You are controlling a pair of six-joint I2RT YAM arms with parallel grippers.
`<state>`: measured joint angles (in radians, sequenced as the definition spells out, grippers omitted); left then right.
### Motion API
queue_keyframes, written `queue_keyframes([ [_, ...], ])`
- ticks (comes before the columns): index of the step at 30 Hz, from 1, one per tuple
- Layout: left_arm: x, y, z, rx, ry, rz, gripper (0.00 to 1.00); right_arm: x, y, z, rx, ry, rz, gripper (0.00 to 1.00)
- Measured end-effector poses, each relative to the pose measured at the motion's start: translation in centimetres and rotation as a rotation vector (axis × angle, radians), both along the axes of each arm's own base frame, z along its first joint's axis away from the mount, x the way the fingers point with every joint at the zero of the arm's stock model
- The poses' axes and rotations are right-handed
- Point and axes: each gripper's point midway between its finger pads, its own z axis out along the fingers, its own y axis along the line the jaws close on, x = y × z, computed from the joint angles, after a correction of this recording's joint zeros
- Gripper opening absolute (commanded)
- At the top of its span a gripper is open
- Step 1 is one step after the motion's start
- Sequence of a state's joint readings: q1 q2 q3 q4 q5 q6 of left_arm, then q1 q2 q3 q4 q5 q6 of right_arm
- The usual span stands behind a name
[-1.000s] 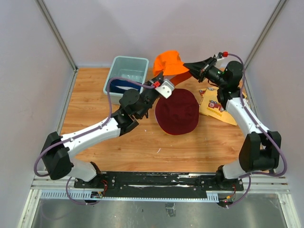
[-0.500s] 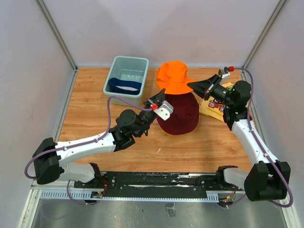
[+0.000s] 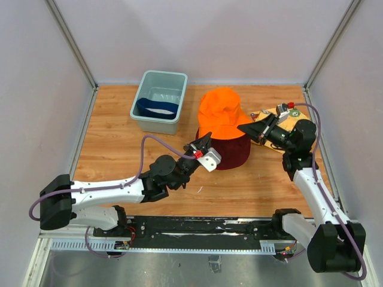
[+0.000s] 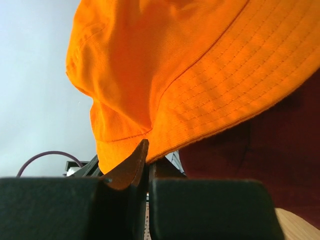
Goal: Stack the hats
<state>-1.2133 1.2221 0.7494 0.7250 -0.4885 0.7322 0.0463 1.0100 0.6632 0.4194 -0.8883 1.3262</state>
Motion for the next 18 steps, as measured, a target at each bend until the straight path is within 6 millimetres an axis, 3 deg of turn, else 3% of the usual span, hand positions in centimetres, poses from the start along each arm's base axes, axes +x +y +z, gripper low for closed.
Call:
queue_keyframes([
  [13, -4.1, -0.9, -4.4, 0.049, 0.073, -0.061, 0.10, -2.3, -1.4, -4.0, -0.057, 0.022, -0.010, 0.01],
  [18, -5.2, -0.5, -6.6, 0.070, 0.122, -0.064, 0.16, -2.3, -2.4, -5.8, -0.071, 0.053, -0.038, 0.01],
])
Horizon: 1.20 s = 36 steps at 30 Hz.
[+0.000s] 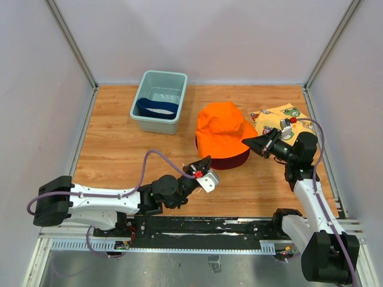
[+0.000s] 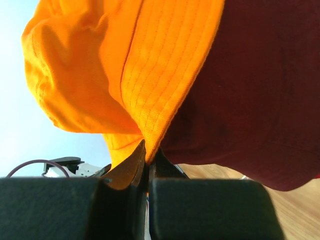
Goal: Stack the hats
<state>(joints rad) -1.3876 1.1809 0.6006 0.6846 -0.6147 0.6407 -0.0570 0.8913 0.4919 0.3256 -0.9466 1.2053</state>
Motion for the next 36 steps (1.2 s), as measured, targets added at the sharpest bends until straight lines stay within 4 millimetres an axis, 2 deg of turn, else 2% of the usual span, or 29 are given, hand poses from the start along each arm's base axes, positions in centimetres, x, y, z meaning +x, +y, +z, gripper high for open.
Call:
queue_keyframes([
  [5, -0.3, 0.7, -0.5, -0.024, 0.048, 0.015, 0.38, 0.0, -0.6, -1.2, -0.012, 0.015, -0.017, 0.01],
  [10, -0.5, 0.9, -1.7, -0.022, 0.107, 0.021, 0.51, 0.1, -0.9, -1.7, -0.022, 0.015, -0.021, 0.01],
  [15, -0.8, 2.0, -3.0, -0.039, 0.167, 0.051, 0.60, 0.1, -0.9, -1.8, -0.031, 0.007, -0.018, 0.06],
  [18, -0.4, 3.3, -2.9, -0.095, 0.197, 0.112, 0.65, 0.1, -1.0, -1.9, -0.033, 0.006, -0.018, 0.10],
  [22, 0.4, 4.6, -2.6, -0.185, 0.254, 0.213, 0.66, 0.0, -1.1, -2.4, -0.033, 0.016, -0.019, 0.17],
  [24, 1.0, 4.6, -2.7, -0.211, 0.297, 0.266, 0.67, 0.1, -1.4, -2.4, -0.032, 0.018, -0.028, 0.20],
  [28, 4.1, 4.8, -2.1, -0.292, 0.412, 0.396, 0.68, 0.2, -1.7, -2.4, -0.032, 0.017, -0.039, 0.23],
  [32, 6.8, 6.4, -1.6, -0.403, 0.511, 0.470, 0.68, 0.0, -1.7, -2.3, -0.037, 0.012, -0.037, 0.25],
  [36, 8.7, 7.9, -2.0, -0.505, 0.615, 0.497, 0.69, -0.1, -1.6, -2.5, -0.042, 0.019, -0.035, 0.25],
])
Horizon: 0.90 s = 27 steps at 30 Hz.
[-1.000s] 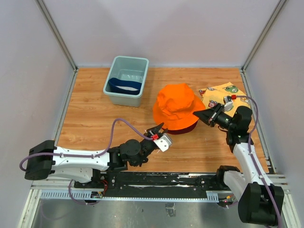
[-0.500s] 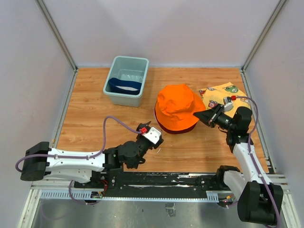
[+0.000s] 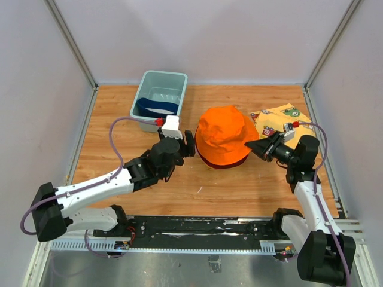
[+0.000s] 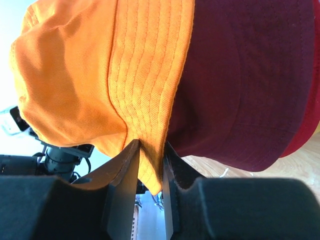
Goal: Stack the hats
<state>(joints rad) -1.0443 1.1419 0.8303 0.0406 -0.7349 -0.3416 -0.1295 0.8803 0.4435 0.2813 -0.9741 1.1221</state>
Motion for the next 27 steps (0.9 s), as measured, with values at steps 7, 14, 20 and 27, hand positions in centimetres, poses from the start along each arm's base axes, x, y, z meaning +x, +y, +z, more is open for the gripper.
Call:
queue_keyframes([
  [7, 1.5, -0.1, -0.7, -0.197, 0.130, -0.049, 0.70, -0.1, 0.0, -0.5, -0.008, 0.008, 0.002, 0.19],
  [14, 3.1, -0.5, -1.3, -0.373, 0.251, -0.098, 0.70, 0.2, -0.7, -2.3, -0.011, 0.052, -0.023, 0.14],
  [20, 4.5, -1.2, -3.6, -0.474, 0.381, -0.113, 0.70, 0.3, -0.7, -3.3, -0.011, 0.077, -0.021, 0.15],
  [27, 6.6, -2.8, -4.1, -0.550, 0.465, -0.136, 0.72, 0.5, -0.8, -3.6, -0.014, 0.084, -0.018, 0.15],
])
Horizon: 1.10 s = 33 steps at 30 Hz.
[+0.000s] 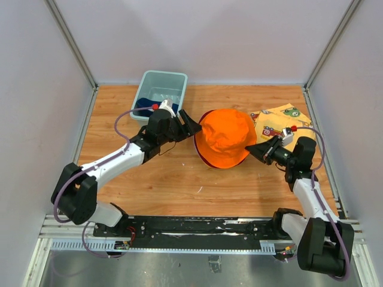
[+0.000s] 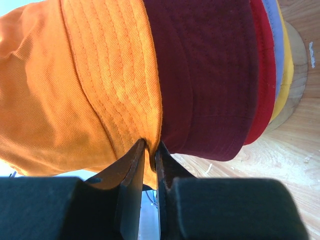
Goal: Stack the hats
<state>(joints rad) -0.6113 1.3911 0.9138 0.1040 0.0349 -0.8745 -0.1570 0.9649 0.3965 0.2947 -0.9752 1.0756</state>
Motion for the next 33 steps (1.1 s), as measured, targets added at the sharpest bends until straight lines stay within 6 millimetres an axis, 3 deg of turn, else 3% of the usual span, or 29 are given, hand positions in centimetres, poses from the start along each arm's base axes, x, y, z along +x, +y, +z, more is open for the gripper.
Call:
queue_keyframes([
  [9, 2.0, 0.3, -3.1, -0.052, 0.111, -0.005, 0.75, 0.4, -0.7, -0.2, 0.003, 0.012, -0.020, 0.15],
  [16, 2.5, 0.1, -1.9, -0.168, 0.065, -0.046, 0.75, 0.5, -0.7, -0.4, 0.005, 0.014, -0.014, 0.15],
  [24, 2.1, -1.0, -2.8, -0.243, 0.070, -0.116, 0.74, 0.6, -0.6, -0.4, 0.007, 0.009, -0.008, 0.15],
  [33, 1.7, -1.5, -2.8, -0.330, 0.061, -0.163, 0.63, 0.7, -0.6, -0.3, 0.006, 0.003, -0.008, 0.15],
])
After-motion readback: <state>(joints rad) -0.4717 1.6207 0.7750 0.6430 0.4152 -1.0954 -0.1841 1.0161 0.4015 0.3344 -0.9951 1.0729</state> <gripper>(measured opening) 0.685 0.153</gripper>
